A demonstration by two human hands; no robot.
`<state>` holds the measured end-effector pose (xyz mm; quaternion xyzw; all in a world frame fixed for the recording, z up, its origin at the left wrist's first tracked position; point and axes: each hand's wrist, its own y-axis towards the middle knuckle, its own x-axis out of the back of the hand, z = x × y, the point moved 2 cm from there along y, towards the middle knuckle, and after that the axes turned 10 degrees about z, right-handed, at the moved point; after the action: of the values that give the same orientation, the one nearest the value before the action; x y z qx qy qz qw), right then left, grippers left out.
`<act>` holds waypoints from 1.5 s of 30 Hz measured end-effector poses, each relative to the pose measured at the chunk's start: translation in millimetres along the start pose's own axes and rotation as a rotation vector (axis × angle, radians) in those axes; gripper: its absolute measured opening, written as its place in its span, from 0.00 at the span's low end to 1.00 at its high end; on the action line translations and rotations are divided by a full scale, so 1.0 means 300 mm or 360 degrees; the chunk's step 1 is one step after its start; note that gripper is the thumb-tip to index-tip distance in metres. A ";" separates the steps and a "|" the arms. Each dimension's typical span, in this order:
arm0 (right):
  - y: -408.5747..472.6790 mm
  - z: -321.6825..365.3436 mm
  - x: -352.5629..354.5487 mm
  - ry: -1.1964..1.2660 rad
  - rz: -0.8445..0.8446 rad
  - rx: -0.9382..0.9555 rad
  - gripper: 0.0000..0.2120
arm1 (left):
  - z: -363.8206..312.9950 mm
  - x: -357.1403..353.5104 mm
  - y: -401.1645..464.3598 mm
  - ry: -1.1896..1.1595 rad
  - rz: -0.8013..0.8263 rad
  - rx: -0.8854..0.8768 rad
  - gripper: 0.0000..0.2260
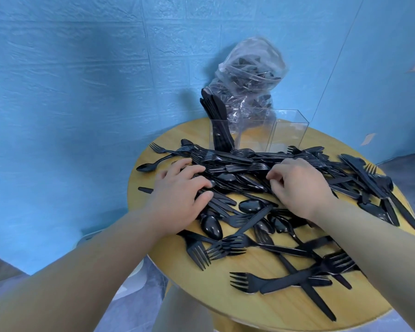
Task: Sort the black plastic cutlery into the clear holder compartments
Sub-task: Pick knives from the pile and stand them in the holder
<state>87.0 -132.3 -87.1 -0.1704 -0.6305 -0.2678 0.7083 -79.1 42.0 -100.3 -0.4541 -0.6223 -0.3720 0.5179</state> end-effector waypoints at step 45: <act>-0.172 -0.065 0.137 0.0259 0.0054 0.0037 0.02 | -0.198 0.093 0.053 -0.0022 -0.0070 -0.0103 0.19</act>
<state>74.5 -191.6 -54.4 -0.1506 -0.5709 -0.2615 0.7635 -47.2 -3.3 -61.9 -0.4593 -0.6233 -0.4001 0.4903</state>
